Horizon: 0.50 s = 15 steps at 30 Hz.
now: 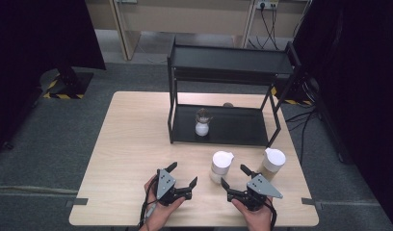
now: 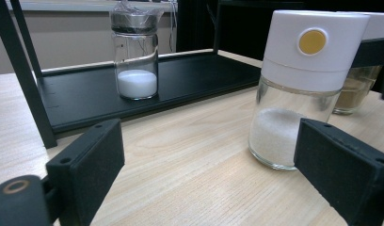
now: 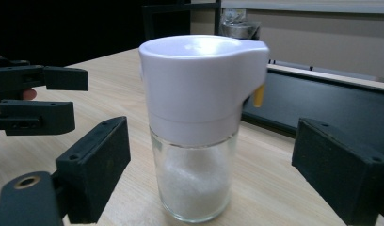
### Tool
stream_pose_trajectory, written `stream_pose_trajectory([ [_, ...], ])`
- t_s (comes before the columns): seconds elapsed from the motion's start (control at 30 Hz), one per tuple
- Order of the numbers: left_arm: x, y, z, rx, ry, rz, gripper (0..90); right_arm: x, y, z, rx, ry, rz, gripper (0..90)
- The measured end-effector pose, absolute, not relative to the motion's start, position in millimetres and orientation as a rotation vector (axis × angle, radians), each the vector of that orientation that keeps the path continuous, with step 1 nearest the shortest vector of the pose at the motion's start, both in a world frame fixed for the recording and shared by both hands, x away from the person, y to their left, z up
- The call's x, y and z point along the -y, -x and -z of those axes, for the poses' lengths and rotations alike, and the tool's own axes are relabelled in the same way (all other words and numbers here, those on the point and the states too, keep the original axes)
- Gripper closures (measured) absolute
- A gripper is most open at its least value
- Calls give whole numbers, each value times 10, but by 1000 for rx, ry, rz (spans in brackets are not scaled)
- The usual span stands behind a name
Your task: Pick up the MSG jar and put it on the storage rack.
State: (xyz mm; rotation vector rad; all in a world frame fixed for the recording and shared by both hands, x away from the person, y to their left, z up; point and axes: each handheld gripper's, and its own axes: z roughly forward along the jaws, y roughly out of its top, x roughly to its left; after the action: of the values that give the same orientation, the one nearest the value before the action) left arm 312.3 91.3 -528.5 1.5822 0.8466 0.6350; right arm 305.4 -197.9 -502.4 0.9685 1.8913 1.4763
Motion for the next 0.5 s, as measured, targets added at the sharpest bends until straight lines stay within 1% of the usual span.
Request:
stream_pose_trajectory([
  [0.5,-912,-3125,5285,-848,-1582,-634,87,1786,-3230,5117,-1933,-970,-1433,215],
])
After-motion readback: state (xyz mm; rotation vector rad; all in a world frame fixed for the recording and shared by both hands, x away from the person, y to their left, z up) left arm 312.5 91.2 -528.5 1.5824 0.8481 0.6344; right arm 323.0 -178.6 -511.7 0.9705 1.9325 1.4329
